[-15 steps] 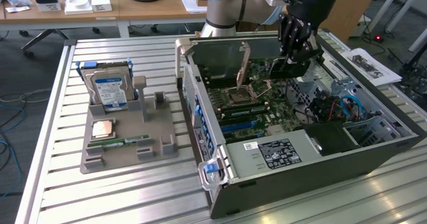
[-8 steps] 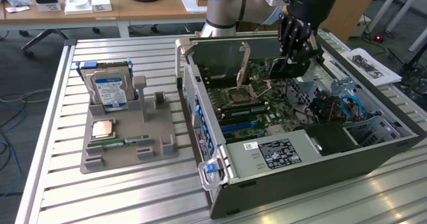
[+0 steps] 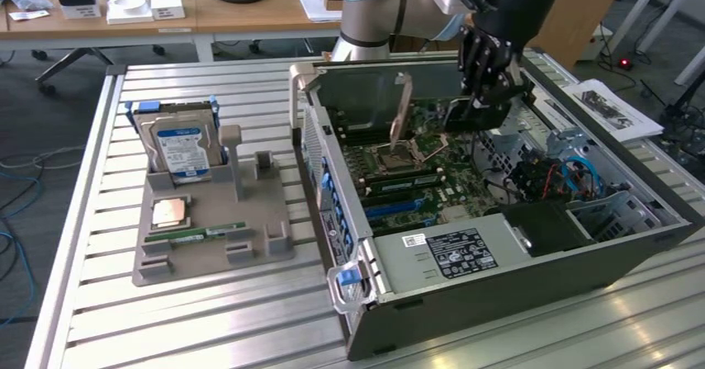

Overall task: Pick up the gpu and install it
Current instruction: 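Insert the gpu into the slot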

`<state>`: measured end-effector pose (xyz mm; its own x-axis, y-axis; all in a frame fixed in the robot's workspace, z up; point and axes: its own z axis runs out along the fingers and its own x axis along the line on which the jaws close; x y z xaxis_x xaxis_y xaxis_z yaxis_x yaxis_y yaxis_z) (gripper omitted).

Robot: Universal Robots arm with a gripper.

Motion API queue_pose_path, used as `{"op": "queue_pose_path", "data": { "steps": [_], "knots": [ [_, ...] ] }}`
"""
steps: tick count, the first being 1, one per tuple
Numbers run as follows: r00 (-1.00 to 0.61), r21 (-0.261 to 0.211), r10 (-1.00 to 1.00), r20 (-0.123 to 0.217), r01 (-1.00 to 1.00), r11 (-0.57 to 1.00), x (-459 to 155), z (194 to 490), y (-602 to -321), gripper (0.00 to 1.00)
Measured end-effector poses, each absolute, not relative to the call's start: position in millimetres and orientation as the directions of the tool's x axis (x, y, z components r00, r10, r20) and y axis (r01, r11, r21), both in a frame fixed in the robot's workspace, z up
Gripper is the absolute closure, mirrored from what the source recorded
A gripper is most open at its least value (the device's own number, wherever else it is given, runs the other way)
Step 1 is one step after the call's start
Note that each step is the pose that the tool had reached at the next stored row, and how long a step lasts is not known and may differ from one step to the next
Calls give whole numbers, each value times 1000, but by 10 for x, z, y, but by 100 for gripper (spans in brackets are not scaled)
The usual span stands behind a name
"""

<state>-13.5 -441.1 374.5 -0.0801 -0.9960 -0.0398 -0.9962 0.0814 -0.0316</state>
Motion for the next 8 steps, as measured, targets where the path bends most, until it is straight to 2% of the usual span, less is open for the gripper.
{"op": "queue_pose_path", "data": {
  "steps": [8],
  "knots": [
    [-80,-32,-996,-40,-996,81,-135,3611,-4411,73]
  ]
}}
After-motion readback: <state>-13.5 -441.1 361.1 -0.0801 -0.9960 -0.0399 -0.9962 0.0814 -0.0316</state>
